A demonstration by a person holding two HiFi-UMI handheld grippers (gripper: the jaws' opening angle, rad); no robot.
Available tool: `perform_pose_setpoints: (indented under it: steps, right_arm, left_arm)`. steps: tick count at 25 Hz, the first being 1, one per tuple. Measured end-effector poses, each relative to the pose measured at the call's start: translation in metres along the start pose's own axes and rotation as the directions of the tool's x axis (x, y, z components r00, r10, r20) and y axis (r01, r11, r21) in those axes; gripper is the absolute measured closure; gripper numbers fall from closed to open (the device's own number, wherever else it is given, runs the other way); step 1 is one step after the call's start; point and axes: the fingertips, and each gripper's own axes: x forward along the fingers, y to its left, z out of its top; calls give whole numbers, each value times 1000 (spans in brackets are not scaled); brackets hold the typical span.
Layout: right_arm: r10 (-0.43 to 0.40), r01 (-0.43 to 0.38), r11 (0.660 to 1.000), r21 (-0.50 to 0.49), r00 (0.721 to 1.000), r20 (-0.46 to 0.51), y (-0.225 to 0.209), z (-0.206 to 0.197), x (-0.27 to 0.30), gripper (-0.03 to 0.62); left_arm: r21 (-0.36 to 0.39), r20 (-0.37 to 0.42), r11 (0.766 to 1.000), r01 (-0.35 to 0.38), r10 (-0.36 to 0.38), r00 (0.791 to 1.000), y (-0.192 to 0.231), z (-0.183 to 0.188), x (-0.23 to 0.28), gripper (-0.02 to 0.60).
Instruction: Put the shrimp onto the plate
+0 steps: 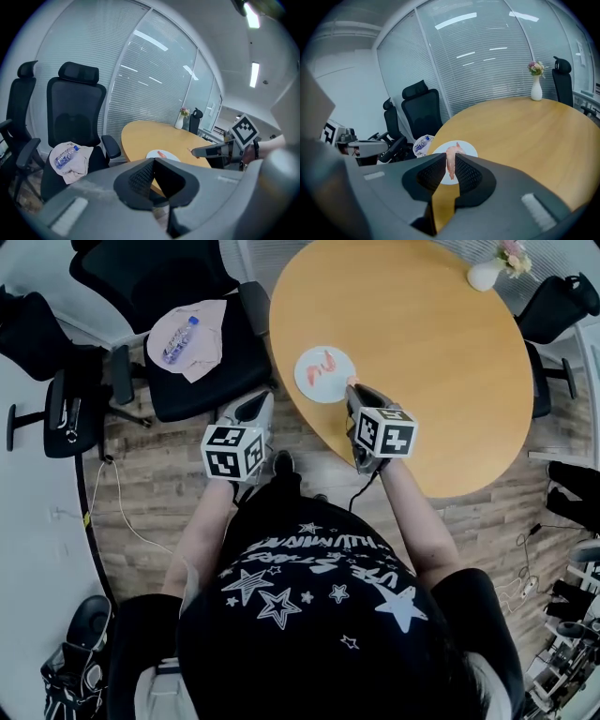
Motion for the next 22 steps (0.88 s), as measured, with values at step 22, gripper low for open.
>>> perform_pose_setpoints:
  steps: [22]
  right_arm:
    - [-63,54,997,-54,981,-182,0,-39,70,531]
  left_arm:
    - [-30,-88,999,34,-36,995,38,-14,32,580]
